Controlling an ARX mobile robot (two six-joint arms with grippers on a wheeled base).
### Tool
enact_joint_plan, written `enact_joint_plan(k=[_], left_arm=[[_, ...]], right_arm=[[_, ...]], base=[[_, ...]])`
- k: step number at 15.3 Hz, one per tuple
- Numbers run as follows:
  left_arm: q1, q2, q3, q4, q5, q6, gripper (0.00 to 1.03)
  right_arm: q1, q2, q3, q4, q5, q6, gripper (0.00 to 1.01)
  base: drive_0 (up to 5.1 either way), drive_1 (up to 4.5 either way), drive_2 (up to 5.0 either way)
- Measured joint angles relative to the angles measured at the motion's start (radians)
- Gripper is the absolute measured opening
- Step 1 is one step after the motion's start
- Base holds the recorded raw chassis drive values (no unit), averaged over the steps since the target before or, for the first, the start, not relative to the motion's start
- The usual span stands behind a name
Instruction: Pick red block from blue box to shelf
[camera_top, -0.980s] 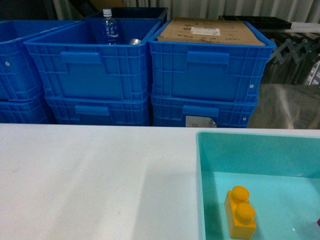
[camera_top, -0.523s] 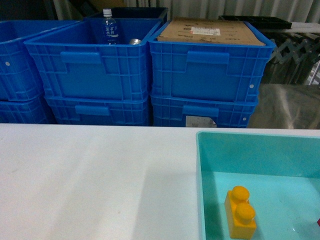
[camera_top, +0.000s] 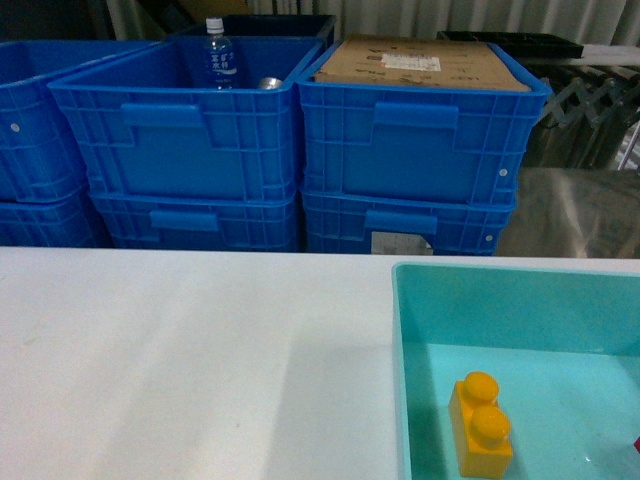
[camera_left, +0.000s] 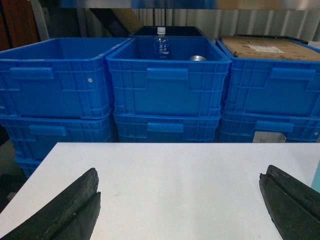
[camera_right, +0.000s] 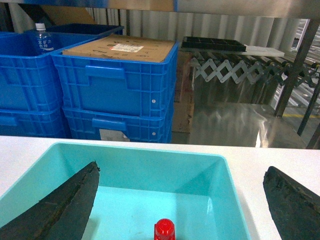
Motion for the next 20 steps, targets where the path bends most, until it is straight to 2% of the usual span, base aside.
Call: enact_joint_plan(k=[19, 20], left_arm=[[0.0, 0.0, 0.0, 0.004, 0.0, 0.0, 0.98], [0.0, 0.0, 0.0, -0.002, 0.0, 0.0, 0.98]], right_arm=[[0.0, 0.0, 0.0, 0.005, 0.0, 0.0, 0.98], [0.0, 0.0, 0.0, -0.003, 0.0, 0.0, 0.98]], base=[[0.0, 0.0, 0.0], [0.0, 4.32, -4.3]])
